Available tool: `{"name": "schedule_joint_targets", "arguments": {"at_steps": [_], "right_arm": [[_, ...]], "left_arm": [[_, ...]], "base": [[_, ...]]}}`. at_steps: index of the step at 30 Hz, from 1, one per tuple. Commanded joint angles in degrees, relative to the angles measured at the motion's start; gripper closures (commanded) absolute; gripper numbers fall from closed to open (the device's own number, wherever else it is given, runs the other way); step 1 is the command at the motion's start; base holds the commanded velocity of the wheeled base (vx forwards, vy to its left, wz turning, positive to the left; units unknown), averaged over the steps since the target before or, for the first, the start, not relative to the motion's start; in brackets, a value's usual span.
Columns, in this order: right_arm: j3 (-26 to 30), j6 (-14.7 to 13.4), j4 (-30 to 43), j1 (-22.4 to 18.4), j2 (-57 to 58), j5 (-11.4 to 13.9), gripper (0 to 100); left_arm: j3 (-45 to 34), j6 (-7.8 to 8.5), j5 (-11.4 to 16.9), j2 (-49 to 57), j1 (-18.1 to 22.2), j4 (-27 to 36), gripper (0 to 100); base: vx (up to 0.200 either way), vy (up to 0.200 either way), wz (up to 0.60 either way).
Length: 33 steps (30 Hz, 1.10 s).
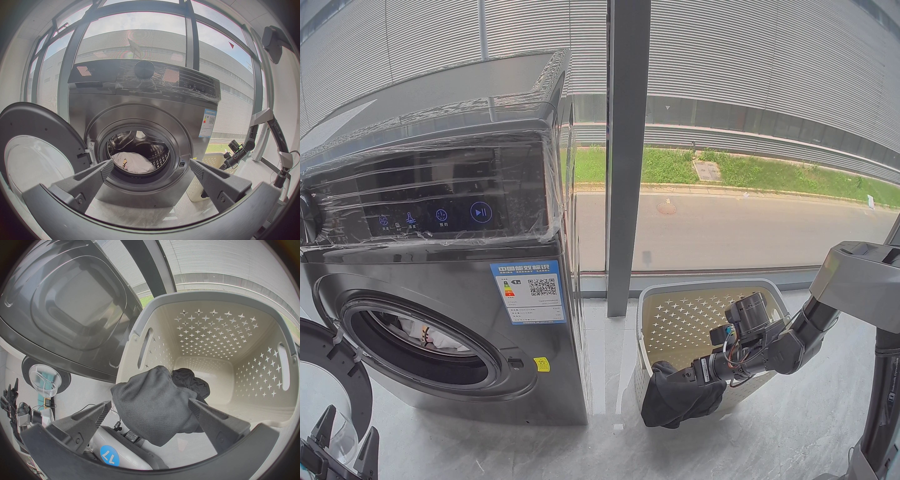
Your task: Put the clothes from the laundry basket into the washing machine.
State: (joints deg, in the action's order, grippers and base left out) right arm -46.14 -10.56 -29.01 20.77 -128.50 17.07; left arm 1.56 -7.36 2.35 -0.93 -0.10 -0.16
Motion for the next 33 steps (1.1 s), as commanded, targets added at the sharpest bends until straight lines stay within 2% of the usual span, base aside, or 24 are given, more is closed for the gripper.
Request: {"name": "schedule_joint_targets", "arguments": {"at_steps": [1, 7, 28, 29, 33], "right_arm": [[-0.26, -0.52, 0.01, 0.32, -1.93, -0.1, 0], [0.44, -0.69, 0.01, 0.76, -2.02, -0.19, 0], [-2.81, -1.57, -0.08, 0.67, -5.18, -0.37, 0], [-2.73, -1.48, 0.01, 0.67, -5.18, -0.28, 100], [-2.9, -1.48, -0.08, 0.67, -5.53, -0.28, 100]], "left_arm": [[0.02, -0.02, 0.02, 0.93, 0.01, -0.02, 0], [0.02, -0.02, 0.02, 0.93, 0.01, -0.02, 0], [0.02, -0.02, 0.02, 0.93, 0.01, -0.02, 0], [0.02, -0.02, 0.02, 0.93, 0.01, -0.02, 0], [0.02, -0.02, 0.02, 0.93, 0.01, -0.02, 0]], "base": [[0.0, 0.0, 0.0], [0.0, 0.0, 0.0], [0.0, 0.0, 0.0], [0.0, 0.0, 0.0], [0.0, 0.0, 0.0]]}}
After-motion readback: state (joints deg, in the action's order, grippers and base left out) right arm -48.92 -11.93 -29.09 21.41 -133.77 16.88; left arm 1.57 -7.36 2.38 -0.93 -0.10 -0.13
